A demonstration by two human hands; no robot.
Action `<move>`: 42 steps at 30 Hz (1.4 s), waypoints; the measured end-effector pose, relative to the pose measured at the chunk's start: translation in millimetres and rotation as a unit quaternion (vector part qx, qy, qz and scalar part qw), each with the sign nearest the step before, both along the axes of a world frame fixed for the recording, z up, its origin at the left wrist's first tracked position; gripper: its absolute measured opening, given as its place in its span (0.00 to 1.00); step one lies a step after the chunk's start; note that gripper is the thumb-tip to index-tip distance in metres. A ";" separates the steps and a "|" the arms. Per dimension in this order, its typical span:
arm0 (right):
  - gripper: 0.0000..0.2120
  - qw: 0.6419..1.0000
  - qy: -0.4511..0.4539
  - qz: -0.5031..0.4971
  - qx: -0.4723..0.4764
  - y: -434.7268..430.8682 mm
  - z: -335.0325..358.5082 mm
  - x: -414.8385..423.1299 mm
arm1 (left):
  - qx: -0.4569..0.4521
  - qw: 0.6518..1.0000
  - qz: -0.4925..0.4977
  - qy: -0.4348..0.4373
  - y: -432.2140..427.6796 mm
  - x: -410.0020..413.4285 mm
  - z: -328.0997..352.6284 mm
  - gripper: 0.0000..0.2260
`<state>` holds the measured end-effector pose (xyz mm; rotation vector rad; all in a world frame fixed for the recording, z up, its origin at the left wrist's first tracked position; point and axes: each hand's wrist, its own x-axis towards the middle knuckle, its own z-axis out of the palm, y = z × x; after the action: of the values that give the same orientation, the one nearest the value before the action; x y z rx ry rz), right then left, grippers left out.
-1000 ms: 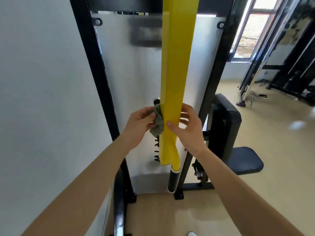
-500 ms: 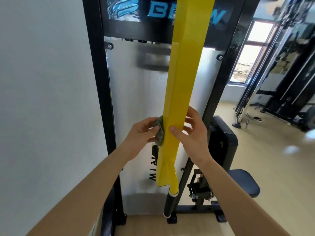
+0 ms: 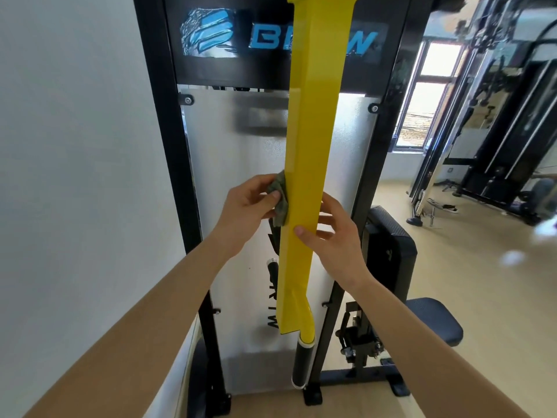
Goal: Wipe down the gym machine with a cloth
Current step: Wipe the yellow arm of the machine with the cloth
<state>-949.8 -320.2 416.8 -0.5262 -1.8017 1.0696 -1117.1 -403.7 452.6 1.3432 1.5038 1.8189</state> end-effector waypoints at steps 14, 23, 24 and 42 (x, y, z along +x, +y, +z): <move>0.32 0.992 0.078 -0.020 0.094 -0.4 63.4 -8.7 | -0.015 0.999 -0.022 0.023 2.5 3.4 32.8 0.13; 0.36 0.978 0.144 -0.003 0.152 8.7 133.8 -19.0 | 0.045 0.997 -0.033 0.054 3.9 1.0 123.9 0.14; 0.36 0.978 0.143 0.003 0.150 8.5 135.1 -18.6 | 0.052 0.997 -0.032 0.057 4.3 1.6 133.3 0.15; 0.35 0.979 0.133 -0.029 0.150 1.2 130.9 -23.6 | -0.002 0.995 -0.020 0.097 -0.7 3.5 130.8 0.15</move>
<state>-973.4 -319.0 547.7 -0.2382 -1.6595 0.7692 -1113.6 -404.4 583.4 1.5749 1.5637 1.7016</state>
